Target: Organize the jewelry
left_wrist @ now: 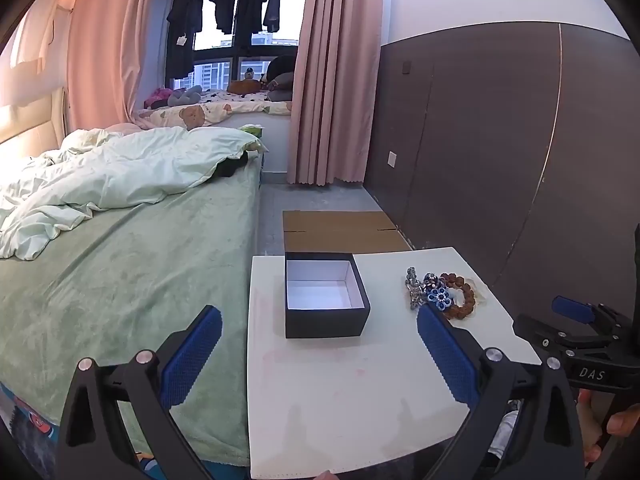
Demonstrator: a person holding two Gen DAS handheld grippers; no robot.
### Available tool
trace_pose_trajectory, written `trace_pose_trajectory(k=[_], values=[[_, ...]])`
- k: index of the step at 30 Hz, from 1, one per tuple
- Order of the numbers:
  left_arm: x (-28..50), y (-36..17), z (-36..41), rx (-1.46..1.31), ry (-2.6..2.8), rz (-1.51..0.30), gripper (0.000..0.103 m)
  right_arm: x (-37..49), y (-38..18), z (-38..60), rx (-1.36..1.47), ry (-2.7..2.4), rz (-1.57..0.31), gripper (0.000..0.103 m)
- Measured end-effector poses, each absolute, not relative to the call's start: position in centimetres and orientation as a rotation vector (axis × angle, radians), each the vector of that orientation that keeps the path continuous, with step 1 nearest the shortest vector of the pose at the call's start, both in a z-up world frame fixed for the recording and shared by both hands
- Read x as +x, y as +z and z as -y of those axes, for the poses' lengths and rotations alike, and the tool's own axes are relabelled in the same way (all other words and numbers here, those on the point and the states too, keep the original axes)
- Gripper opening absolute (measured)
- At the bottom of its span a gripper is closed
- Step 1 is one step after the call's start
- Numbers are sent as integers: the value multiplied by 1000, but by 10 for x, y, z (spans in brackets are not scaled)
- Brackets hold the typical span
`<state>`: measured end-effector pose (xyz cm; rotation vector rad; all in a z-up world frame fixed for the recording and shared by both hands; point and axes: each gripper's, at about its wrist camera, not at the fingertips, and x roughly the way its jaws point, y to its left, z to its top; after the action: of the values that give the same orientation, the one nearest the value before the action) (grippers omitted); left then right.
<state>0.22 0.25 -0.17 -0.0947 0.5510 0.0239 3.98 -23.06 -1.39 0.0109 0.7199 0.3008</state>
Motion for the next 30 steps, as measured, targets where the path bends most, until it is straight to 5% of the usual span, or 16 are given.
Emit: trace_pose_trajectory(k=[30], values=[[-7,-1,1,-106,-6,-525,95,24,1,221,-48,237,-645,99]])
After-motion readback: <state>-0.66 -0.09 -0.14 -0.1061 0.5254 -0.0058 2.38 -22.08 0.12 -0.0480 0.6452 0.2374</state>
